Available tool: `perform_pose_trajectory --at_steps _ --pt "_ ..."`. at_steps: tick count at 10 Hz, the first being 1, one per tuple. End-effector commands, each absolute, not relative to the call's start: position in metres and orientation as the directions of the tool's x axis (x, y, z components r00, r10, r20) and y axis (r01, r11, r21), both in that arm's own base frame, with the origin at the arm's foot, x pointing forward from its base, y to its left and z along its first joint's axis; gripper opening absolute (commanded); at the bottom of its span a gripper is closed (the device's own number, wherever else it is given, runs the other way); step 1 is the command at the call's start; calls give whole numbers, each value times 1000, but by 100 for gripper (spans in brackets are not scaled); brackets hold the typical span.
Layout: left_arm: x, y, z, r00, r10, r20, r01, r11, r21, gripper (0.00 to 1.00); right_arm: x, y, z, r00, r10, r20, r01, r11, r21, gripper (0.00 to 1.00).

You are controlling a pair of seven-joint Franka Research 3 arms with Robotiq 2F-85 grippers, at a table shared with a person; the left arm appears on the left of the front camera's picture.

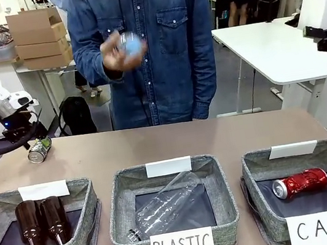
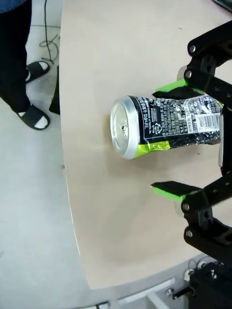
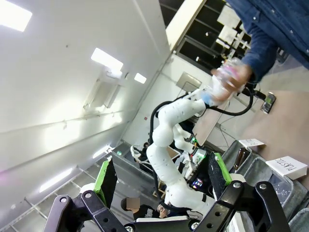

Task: Sort the can waste into the basket.
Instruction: Pick up the can waste from the table and place it in the right Fabric basket.

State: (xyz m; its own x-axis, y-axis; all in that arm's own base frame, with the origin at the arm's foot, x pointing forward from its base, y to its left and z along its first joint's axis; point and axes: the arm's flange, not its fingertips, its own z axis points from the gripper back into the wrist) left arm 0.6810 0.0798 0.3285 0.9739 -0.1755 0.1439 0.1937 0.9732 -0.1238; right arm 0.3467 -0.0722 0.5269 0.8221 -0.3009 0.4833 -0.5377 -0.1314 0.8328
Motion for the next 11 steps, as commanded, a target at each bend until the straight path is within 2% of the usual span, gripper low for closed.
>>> perform_pose_trajectory --at_steps 1,2,5,9,11 --pt "686 76 330 977 -175 119 189 975 -116 11 346 -74 528 818 -291 497 -548 -127 827 100" --pt "687 75 327 975 -188 115 202 970 -133 0 346 -74 528 818 -291 497 -548 -127 827 100" --pt "685 74 325 975 -191 113 207 966 -152 2 346 -74 528 818 -291 497 -548 -127 827 100" --pt "683 75 327 975 -189 119 206 966 -155 0 346 -74 528 818 -291 497 -548 -127 827 100" --pt "665 88 354 975 -176 133 196 968 -155 0 346 -74 528 818 -291 497 -548 -127 827 100"
